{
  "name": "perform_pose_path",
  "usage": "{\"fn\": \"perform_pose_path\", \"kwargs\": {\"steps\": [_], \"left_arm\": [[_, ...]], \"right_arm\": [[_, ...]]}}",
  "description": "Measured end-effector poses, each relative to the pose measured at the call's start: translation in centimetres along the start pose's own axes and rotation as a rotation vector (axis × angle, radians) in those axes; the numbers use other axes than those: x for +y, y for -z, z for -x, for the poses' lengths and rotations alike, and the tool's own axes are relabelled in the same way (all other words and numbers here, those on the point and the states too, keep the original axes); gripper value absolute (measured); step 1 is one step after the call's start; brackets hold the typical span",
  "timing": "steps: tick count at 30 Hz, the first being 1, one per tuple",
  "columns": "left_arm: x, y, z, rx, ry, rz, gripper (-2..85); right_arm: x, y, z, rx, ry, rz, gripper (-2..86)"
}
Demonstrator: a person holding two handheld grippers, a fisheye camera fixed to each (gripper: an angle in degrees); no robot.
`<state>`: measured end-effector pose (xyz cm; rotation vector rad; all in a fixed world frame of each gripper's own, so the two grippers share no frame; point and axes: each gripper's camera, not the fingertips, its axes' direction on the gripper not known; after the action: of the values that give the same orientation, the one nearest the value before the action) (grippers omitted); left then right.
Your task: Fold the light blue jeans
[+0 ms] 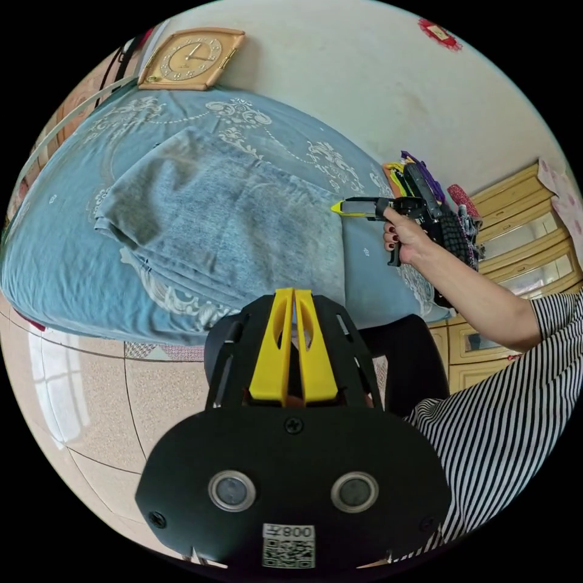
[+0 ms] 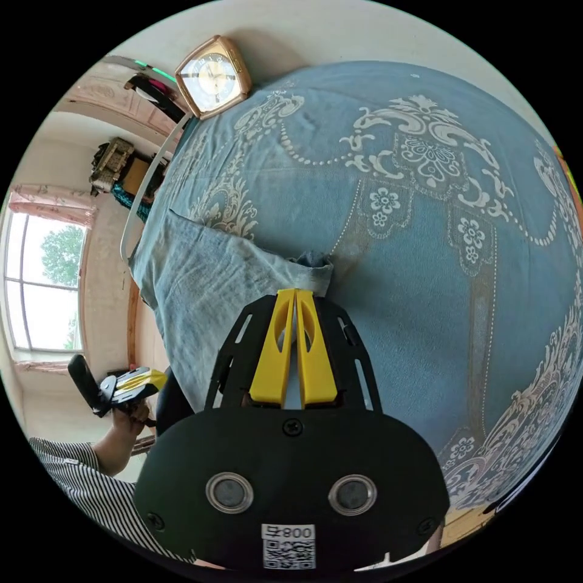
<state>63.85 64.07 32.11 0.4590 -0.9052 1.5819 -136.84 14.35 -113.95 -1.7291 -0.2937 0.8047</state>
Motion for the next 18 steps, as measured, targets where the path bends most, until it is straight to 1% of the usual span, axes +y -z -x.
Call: {"fn": "perform_pose_path", "kwargs": {"steps": [1,4,6,8,9,11,14,18], "left_arm": [[-0.2,0.0,-0.1,0.009,-0.003,0.001,0.4],[-1.0,-1.1,0.0,0.141,-0.002,0.06,0.9],[-1.2,-3.2,0.1,0.249,0.026,0.176,1.9],[-1.4,-4.9,0.2,0.311,0.048,0.26,2.9],[-1.6,-5.7,0.2,0.326,0.048,0.293,3.6],[-2.1,-6.4,0.4,0.312,0.06,0.32,4.2],[-2.9,-7.3,1.2,0.329,0.093,0.339,3.4],[-3.2,-7.6,2.2,0.356,0.128,0.323,1.5]], "right_arm": [[0.4,0.3,-0.8,-0.034,-0.02,-0.017,0.1],[2.9,1.3,-1.6,-0.077,0.016,-0.047,0.2],[5.4,1.3,-2.7,-0.137,0.02,-0.047,0.3],[9.6,0.2,-5.2,-0.27,-0.012,-0.025,0.7],[10.7,-0.2,-6.0,-0.308,-0.029,-0.019,0.8],[15.1,-2.7,-8.4,-0.449,-0.083,0.026,2.0],[19.1,-6.5,-10.3,-0.561,-0.148,0.093,4.6],[21.4,-10.9,-10.9,-0.67,-0.179,0.169,7.0]]}}
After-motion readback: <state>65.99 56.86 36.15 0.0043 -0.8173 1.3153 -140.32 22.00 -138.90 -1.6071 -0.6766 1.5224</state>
